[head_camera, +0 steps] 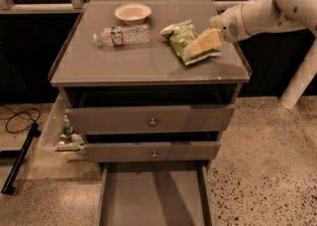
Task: Place green jalapeno chip bag into bottom drawer
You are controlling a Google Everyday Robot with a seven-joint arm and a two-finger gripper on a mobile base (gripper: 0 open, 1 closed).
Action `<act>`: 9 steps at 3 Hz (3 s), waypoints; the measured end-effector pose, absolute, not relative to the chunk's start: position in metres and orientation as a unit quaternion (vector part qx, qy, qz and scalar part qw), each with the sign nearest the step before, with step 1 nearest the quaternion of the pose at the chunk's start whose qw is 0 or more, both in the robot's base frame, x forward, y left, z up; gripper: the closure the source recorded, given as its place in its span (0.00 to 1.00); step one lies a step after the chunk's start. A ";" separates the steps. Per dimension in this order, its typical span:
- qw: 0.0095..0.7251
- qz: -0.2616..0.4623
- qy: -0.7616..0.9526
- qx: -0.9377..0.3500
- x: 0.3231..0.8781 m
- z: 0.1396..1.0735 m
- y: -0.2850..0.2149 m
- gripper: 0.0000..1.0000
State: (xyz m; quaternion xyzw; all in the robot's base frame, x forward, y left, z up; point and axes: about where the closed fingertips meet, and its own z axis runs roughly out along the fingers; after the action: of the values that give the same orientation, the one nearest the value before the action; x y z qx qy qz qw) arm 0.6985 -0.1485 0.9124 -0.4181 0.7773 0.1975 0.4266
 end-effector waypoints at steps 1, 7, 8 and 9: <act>0.410 0.200 0.788 -0.414 0.713 0.894 -0.136 0.00; 0.384 0.154 0.812 -0.411 0.747 0.852 -0.140 0.66; 0.384 0.154 0.812 -0.411 0.747 0.852 -0.140 0.90; 0.384 0.154 0.812 -0.411 0.747 0.852 -0.140 1.00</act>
Offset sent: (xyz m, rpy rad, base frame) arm 0.0550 0.0150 -0.0740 -0.1279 0.0810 -0.0602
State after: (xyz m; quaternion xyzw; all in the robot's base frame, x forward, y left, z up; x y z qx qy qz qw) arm 0.7469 -0.1395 0.8516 -0.4114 0.8121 0.1540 0.3841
